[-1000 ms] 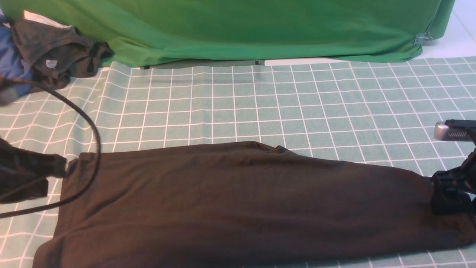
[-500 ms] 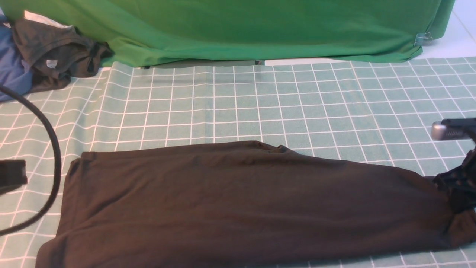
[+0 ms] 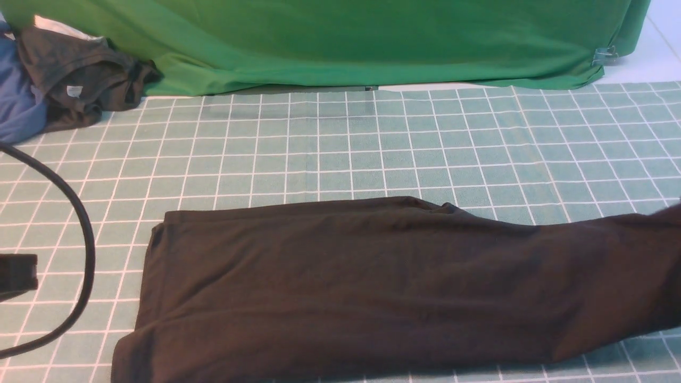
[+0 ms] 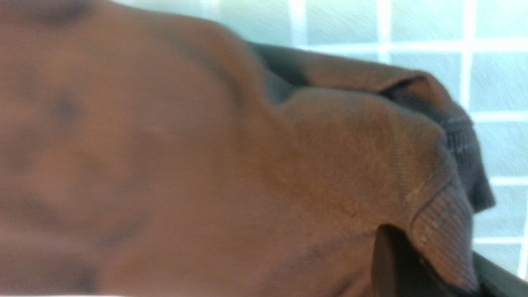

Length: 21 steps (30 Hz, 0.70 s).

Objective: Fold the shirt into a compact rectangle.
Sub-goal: 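Fold the right end of the dark garment over onto its left end with the right gripper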

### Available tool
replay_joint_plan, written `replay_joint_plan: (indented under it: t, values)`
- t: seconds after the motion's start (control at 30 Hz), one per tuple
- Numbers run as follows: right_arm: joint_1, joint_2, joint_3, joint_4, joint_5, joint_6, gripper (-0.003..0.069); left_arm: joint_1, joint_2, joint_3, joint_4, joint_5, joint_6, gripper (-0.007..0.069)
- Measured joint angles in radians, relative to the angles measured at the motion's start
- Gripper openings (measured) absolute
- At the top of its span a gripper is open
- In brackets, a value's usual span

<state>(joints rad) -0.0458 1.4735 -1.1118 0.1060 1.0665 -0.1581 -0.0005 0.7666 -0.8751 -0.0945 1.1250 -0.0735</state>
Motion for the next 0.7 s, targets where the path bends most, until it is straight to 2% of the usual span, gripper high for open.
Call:
replay_joint_plan:
  t: [0.03, 0.23, 0.37, 0.57, 0.7]
  values:
    - [0.008, -0.003, -0.006, 0.003, 0.003, 0.003, 0.0024, 0.000, 0.000, 0.000, -0.001, -0.003, -0.001, 0.0007]
    - [0.280, -0.026, -0.121, 0.058, 0.029, 0.127, 0.0022, 0.000, 0.000, 0.000, -0.067, -0.023, 0.000, 0.0007]
    - [0.445, -0.002, -0.210, 0.143, 0.004, 0.205, 0.0022, 0.000, 0.000, 0.000, -0.095, -0.044, 0.000, 0.0007]
    - [0.657, 0.100, -0.313, 0.261, -0.081, 0.234, 0.0022, 0.000, 0.000, 0.000, -0.113, -0.054, 0.002, 0.0007]
    - [0.755, 0.188, -0.360, 0.314, -0.137, 0.251, 0.0022, 0.000, 0.000, 0.000, -0.116, -0.055, 0.002, 0.0007]
